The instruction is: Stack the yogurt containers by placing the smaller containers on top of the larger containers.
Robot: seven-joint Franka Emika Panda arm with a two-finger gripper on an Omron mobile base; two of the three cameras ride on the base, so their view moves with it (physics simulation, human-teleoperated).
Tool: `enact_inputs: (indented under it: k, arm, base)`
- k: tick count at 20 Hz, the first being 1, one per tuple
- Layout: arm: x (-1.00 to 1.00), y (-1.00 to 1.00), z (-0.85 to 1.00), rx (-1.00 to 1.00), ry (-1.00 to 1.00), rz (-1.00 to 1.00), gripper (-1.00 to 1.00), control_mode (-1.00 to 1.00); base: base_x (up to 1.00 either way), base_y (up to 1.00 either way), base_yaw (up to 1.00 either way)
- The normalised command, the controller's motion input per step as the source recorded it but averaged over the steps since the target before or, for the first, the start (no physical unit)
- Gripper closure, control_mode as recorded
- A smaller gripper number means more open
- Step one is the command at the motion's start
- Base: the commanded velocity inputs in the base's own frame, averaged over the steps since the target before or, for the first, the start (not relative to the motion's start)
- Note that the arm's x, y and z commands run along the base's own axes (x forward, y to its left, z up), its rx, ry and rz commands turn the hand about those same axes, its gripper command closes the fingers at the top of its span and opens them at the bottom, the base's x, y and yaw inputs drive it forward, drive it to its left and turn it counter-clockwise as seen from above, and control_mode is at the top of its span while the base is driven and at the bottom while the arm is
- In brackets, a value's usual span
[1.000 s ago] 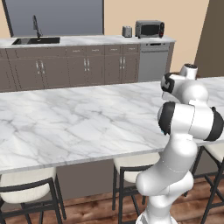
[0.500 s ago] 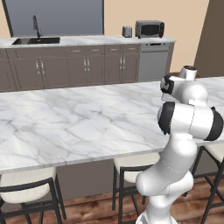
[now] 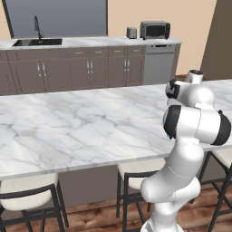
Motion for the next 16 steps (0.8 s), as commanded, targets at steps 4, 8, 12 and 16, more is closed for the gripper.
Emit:
enact_inputs:
  k: [4, 8, 12, 16]
  arm:
    - [0.0, 0.0, -0.09, 0.0, 0.0, 0.0, 1.0, -1.0]
    - [0.0, 0.0, -0.09, 0.0, 0.0, 0.0, 1.0, -1.0]
    - [0.0, 0.0, -0.09, 0.0, 0.0, 0.0, 1.0, -1.0]
    - [0.0, 0.0, -0.03, 0.0, 0.0, 0.0, 1.0, -1.0]
  base:
    - [0.0, 0.0, 0.0]
    - [0.0, 0.0, 0.0]
    - [0.0, 0.0, 0.0]
    - [0.0, 0.0, 0.0]
